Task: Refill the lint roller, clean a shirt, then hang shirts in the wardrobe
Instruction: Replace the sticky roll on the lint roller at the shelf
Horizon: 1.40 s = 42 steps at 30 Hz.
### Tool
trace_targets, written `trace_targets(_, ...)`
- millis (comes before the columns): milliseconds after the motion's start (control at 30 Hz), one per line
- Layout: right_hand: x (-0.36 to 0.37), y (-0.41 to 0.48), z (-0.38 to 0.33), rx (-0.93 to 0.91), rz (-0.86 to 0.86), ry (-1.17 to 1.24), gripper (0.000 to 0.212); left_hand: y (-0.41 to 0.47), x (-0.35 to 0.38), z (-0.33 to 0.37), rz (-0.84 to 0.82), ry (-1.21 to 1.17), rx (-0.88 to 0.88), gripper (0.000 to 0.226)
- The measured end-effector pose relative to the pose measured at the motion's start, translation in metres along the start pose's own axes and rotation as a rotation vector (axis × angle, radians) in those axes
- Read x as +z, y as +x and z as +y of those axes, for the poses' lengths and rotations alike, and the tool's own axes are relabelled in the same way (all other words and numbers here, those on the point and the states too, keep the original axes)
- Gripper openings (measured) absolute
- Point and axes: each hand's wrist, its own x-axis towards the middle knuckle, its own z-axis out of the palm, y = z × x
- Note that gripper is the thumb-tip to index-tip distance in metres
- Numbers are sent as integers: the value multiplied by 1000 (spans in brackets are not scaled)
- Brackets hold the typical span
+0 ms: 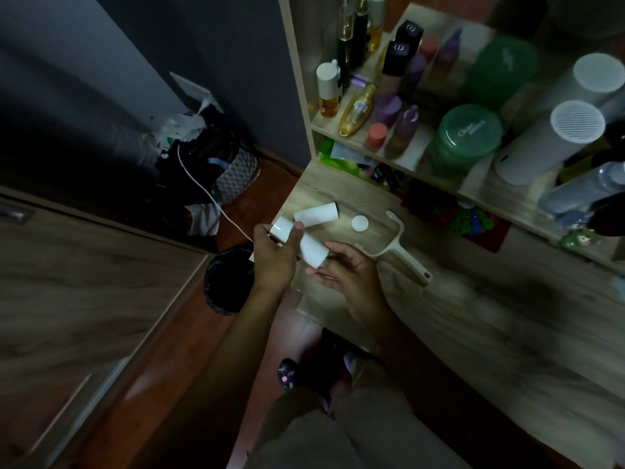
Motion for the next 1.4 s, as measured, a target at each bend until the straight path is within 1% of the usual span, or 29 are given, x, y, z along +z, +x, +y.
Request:
trace_targets(167,-2,-2,-4,72,-73,90,29,-5,-3,1,-47,44,65,34)
trace_targets(367,-5,-3,-13,125,-129,81,29,-11,-7,3,-113,132,153,49)
trace_targets(533,-7,-5,-13,118,-127,64,27,-13,-6,-1,-114,150,197,40)
trace_targets(667,-7,-7,-11,101,-119,68,19,-15,-8,-2,-114,155,195,41)
trace_targets(833,-7,-9,-8,96,-118,84,26,-15,-10,-4,-98,132,177,39)
trace_targets(1000,-5,-9,-7,101,-121,102,28,-17,-13,-3,-89,117,175,39)
trace_targets(1133,-5,-7,-7,171,-94,117,29,-17,-14,-3,-77,96,159,44)
trace_targets(1300,-11,-1,3,167,-95,215,20,-17,-16,-7,-47,68,113,44)
trace_targets(1400,-16,10,16,169,-79,127,24,-14,-22,-10,8,38,89,39)
